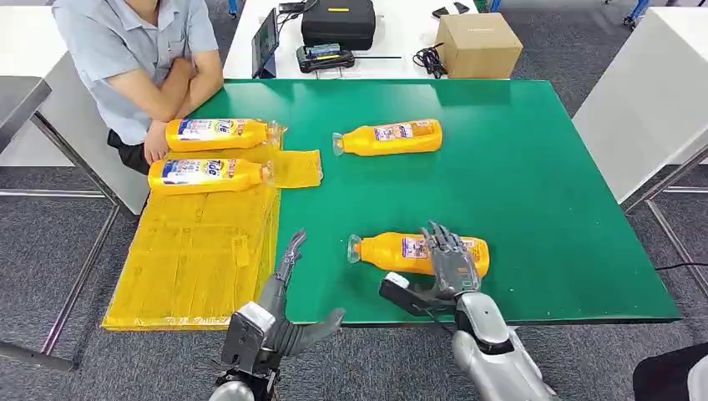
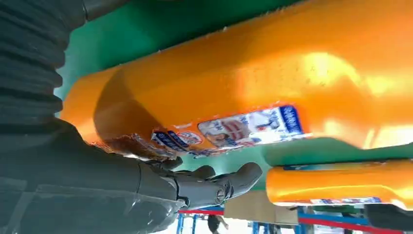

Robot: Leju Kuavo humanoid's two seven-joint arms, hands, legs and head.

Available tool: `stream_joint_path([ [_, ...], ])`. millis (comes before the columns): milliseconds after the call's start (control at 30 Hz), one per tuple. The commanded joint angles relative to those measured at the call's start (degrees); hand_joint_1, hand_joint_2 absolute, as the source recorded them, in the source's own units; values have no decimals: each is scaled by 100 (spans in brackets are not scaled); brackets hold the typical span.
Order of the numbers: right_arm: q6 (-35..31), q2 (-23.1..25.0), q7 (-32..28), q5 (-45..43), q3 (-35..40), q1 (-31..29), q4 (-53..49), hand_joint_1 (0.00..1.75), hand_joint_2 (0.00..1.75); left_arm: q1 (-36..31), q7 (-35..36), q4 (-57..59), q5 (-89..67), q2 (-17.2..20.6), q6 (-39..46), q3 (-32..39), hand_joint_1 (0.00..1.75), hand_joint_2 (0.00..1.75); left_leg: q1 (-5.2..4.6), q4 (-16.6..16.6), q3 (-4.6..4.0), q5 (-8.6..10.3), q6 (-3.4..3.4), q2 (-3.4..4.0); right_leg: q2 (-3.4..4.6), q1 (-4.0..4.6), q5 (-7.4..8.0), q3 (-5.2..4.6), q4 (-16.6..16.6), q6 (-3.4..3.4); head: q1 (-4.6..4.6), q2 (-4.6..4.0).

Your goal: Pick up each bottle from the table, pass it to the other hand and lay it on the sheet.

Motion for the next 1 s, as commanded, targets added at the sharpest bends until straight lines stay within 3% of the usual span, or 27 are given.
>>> stream_joint_path([
  [33,55,-108,48,36,384,134,-229,0,175,81,55,97,-24,85,19,-2,0,175,10,1,28,-16,-15,10,6,11,-11,28,-3,-17,0,0],
  [600,-81,-461,476,414,333,499,-1279,0,175,32,57,139,30,242,-157,-78,0,175,7,1,22,-13,-14,3,0,8,-11,25,-3,-16,0,0],
  [767,250,-667,456,225,76,-52,-914,0,175,-112,104,188,203,16,-312,-84,0,175,0,2,9,-6,-10,4,1,1,-5,9,1,-12,-2,0],
  [1000,918,-738,500,8,147,-745,-577,0,175,-169,171,201,210,-2,-406,-66,0,175,-1,0,9,-3,-7,12,7,0,3,6,-2,-5,-2,0],
])
